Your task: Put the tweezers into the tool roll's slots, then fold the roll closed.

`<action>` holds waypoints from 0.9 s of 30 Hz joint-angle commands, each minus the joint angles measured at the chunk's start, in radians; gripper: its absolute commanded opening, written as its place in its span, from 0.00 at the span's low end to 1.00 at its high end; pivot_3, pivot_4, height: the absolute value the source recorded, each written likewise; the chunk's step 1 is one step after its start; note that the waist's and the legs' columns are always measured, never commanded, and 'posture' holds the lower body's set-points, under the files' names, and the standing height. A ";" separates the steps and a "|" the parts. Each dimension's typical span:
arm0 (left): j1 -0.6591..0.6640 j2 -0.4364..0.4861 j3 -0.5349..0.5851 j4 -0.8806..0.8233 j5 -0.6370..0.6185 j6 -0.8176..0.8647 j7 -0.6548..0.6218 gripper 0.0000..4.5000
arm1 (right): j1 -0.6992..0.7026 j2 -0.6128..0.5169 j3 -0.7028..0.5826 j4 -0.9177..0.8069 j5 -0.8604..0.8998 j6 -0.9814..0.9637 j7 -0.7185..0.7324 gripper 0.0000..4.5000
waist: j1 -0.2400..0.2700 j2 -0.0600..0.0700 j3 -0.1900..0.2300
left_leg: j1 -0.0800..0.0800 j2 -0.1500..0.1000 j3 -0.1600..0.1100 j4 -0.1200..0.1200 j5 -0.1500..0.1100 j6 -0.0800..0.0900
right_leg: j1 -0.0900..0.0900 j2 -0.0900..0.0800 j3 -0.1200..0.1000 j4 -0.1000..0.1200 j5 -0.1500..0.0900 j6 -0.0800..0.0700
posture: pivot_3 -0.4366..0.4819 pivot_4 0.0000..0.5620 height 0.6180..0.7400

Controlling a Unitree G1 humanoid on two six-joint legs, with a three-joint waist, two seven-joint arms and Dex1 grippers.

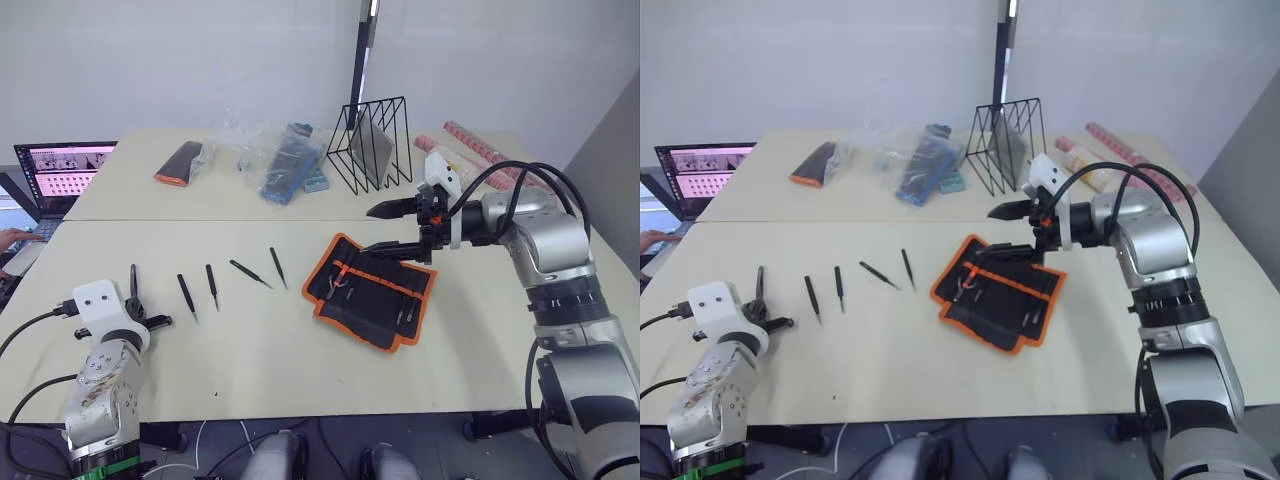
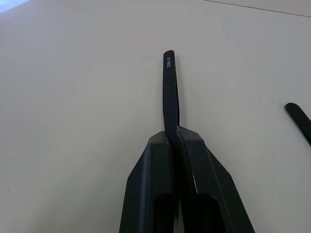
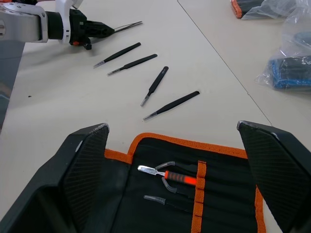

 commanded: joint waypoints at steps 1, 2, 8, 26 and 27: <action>-0.008 0.037 0.001 -0.028 -0.002 0.020 -0.019 0.00 | 0.004 -0.025 -0.048 -0.059 0.040 0.009 0.008 1.00 | -0.001 0.000 0.000 | 0.000 0.000 0.000 0.000 0.000 0.000 | 0.000 0.000 0.000 0.000 0.000 0.000 | 0.48 0.27 0.71; -0.021 0.058 -0.006 -0.056 -0.027 0.036 -0.057 0.00 | 0.009 -0.034 -0.054 -0.057 0.035 0.002 -0.001 1.00 | -0.002 0.000 0.000 | 0.000 0.000 0.000 0.000 0.000 0.000 | 0.000 0.000 0.000 0.000 0.000 0.000 | 0.48 0.27 0.71; -0.117 0.134 -0.085 -0.227 -0.216 0.169 -0.240 0.00 | 0.058 -0.096 -0.065 -0.063 0.013 -0.007 -0.030 1.00 | 0.002 -0.003 0.002 | -0.002 -0.001 0.000 0.000 0.004 -0.006 | 0.000 -0.002 -0.002 -0.002 0.001 0.001 | 0.48 0.27 0.71; -0.542 0.228 -0.563 -0.246 -0.349 0.520 -0.478 0.00 | 0.420 -0.190 -0.243 -0.399 0.099 0.103 -0.214 1.00 | 0.005 -0.006 0.003 | -0.002 0.001 0.009 0.001 0.008 0.000 | 0.004 0.002 -0.004 -0.002 0.000 0.003 | 0.48 0.27 0.71; -0.559 0.220 -0.576 -0.236 -0.354 0.527 -0.486 0.00 | 0.445 -0.185 -0.252 -0.410 0.101 0.107 -0.233 1.00 | 0.005 -0.006 0.003 | -0.002 0.001 0.009 0.001 0.008 0.000 | 0.004 0.002 -0.004 -0.003 0.000 0.003 | 0.48 0.27 0.71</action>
